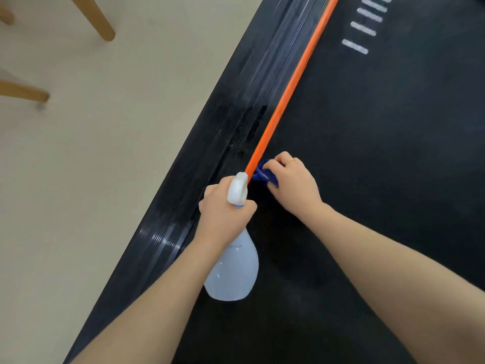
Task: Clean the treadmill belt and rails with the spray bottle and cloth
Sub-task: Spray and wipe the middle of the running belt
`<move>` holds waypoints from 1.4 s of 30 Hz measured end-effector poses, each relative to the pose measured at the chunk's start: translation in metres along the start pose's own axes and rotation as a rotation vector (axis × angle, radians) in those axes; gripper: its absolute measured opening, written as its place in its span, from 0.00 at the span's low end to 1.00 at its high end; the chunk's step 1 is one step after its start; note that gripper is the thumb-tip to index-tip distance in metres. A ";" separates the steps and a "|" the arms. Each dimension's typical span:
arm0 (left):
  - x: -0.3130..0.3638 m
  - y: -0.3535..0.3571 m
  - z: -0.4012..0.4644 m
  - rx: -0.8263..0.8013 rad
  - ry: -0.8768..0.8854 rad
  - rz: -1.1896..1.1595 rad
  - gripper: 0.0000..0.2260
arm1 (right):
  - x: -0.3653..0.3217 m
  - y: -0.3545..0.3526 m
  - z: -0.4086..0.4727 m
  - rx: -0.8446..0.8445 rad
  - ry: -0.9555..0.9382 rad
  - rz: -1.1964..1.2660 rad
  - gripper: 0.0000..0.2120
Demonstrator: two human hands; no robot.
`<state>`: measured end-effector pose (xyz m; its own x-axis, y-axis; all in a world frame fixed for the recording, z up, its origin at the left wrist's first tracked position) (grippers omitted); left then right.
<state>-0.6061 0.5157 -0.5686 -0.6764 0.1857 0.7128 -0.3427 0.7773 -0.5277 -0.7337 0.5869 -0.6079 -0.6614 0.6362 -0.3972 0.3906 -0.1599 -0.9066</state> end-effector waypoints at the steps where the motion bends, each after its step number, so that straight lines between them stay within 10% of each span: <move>1: -0.002 -0.001 0.000 0.014 0.004 -0.005 0.22 | 0.008 -0.002 0.008 0.021 0.067 0.036 0.14; 5: -0.007 0.001 0.002 0.038 0.014 -0.041 0.19 | 0.016 -0.003 0.005 0.146 0.254 0.118 0.15; 14: -0.036 -0.021 -0.024 0.069 -0.064 -0.142 0.11 | -0.048 0.044 -0.085 -0.285 -0.319 0.053 0.13; 19: -0.027 -0.003 -0.032 -0.088 0.037 -0.139 0.18 | -0.002 0.009 -0.049 0.090 0.152 0.087 0.10; 26: -0.010 0.012 -0.039 -0.135 0.058 -0.105 0.16 | -0.033 0.036 -0.124 -0.275 -0.089 -0.103 0.17; 33: 0.000 0.024 -0.052 -0.136 0.105 -0.124 0.11 | 0.049 -0.012 -0.087 0.063 0.315 -0.173 0.12; 39: 0.014 0.043 -0.058 -0.151 0.138 0.032 0.11 | -0.010 0.028 -0.182 -0.199 -0.136 -0.087 0.21; 42: 0.018 0.053 -0.063 -0.142 0.154 0.039 0.09 | 0.021 0.007 -0.143 -0.051 -0.137 -0.194 0.16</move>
<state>-0.5950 0.5975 -0.5548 -0.5760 0.2981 0.7611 -0.2155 0.8428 -0.4932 -0.6535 0.7069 -0.6028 -0.8067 0.5421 -0.2352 0.2771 -0.0045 -0.9608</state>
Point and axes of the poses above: each hand's wrist, its own z-axis towards the middle knuckle, its own y-axis out of the palm, x = y × z, the point moved 9 cm from there along z, towards the middle knuckle, and after that the axes turned 5 degrees about y, right-handed, at the moved point
